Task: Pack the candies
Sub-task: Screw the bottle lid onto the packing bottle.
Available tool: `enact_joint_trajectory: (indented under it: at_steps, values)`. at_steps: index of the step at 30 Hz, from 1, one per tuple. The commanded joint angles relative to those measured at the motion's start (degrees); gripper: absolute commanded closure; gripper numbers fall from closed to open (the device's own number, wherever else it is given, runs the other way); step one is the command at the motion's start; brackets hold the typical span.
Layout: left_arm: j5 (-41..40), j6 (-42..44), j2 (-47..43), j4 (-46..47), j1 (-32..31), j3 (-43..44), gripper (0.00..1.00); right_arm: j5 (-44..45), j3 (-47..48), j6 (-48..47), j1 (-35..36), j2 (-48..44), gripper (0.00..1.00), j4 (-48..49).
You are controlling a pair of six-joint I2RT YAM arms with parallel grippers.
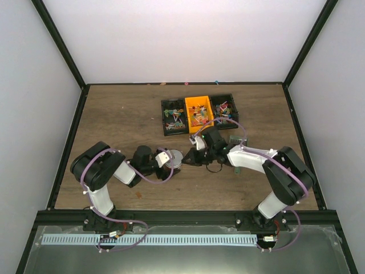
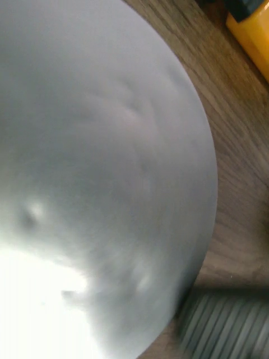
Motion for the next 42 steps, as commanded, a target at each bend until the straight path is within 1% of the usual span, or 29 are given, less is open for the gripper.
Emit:
enact_joint_trajectory:
  at_steps: [1, 4, 7, 11, 13, 17, 21, 25, 30, 33, 35, 38, 42]
  values:
    - [-1.7, -0.8, 1.5, 1.7, -0.5, 0.2, 0.10, -3.6, -2.4, 2.1, 6.6, -0.9, 0.99, -3.6]
    - [-1.5, -0.4, 1.1, 1.1, -0.5, -0.1, 0.09, -0.8, -2.0, 1.9, 5.8, -3.8, 0.99, -5.3]
    - [-1.4, 0.8, 0.7, -0.7, -0.7, 0.0, 0.10, 0.2, -0.7, 1.2, 3.4, -5.0, 0.99, -7.0]
    - [-1.4, 1.3, 0.9, -1.5, -1.0, -0.1, 0.10, 2.4, 3.6, -1.3, 0.8, -4.3, 0.92, -9.5]
    - [-1.4, 1.3, 0.7, -1.7, -1.0, -0.1, 0.10, 3.5, 6.1, -3.3, -0.2, -3.2, 0.87, -10.6]
    - [-1.1, 1.4, 0.4, -2.1, -1.0, -0.2, 0.10, 5.1, 12.9, -7.6, -0.6, 2.5, 0.81, -14.6]
    - [-0.8, 1.5, -0.2, -2.7, -1.0, -0.3, 0.10, 5.9, 18.3, -11.5, -0.6, 8.0, 0.78, -16.9]
    - [-0.6, 1.7, -0.4, -3.2, -1.0, -0.2, 0.10, 6.7, 21.0, -13.8, -0.6, 11.6, 0.78, -18.5]
    - [-0.2, 1.7, -0.4, -3.8, -0.9, 0.0, 0.10, 5.9, 21.6, -15.0, -0.6, 12.7, 0.79, -18.6]
    - [-0.5, 1.9, -0.4, -3.9, -1.0, 0.1, 0.10, 4.5, 20.1, -14.2, -0.6, 12.1, 0.84, -17.6]
    - [-0.6, 2.1, -0.3, -4.1, -0.9, 0.3, 0.10, 3.1, 18.5, -13.2, -0.6, 11.4, 0.90, -16.4]
    - [-0.9, 2.2, -0.1, -4.2, -1.0, 0.7, 0.10, 0.3, 16.1, -11.9, -0.6, 10.7, 0.96, -14.3]
    - [-1.0, 1.8, 0.2, -4.5, -1.0, 1.0, 0.10, -2.5, 12.9, -10.8, -0.6, 9.8, 0.99, -12.5]
